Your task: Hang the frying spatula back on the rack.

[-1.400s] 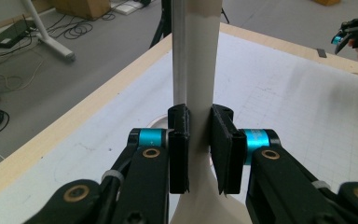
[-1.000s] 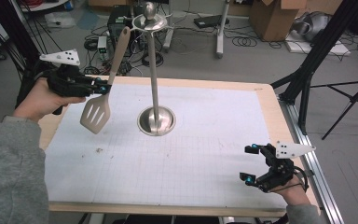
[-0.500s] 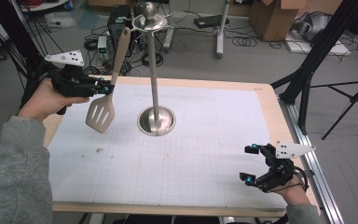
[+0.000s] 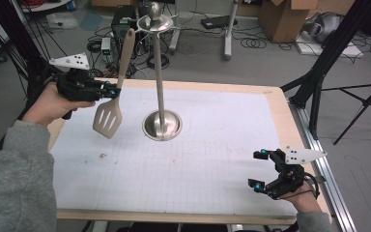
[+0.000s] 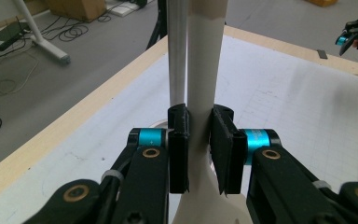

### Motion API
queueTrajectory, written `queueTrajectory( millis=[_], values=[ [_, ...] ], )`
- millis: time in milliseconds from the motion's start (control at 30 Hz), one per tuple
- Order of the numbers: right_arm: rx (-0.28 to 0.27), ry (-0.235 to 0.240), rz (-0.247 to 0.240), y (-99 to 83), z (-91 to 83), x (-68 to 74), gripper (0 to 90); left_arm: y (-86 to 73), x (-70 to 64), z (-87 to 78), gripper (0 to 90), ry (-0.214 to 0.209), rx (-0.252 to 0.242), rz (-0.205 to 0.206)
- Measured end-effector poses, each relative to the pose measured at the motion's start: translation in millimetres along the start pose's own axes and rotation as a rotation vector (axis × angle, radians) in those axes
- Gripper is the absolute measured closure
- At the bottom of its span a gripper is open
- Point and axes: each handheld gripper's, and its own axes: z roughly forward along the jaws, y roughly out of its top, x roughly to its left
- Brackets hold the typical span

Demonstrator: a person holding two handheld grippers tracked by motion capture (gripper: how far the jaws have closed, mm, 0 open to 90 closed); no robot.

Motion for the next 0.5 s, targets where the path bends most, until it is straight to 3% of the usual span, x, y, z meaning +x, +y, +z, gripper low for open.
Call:
queueTrajectory(
  millis=[500],
  values=[
    [0.003,0.003,0.003,-0.4,0.2,0.7,0.5,-1.8,0.4,5.3,76.6,0.003,-0.015,-0.002]
  ],
)
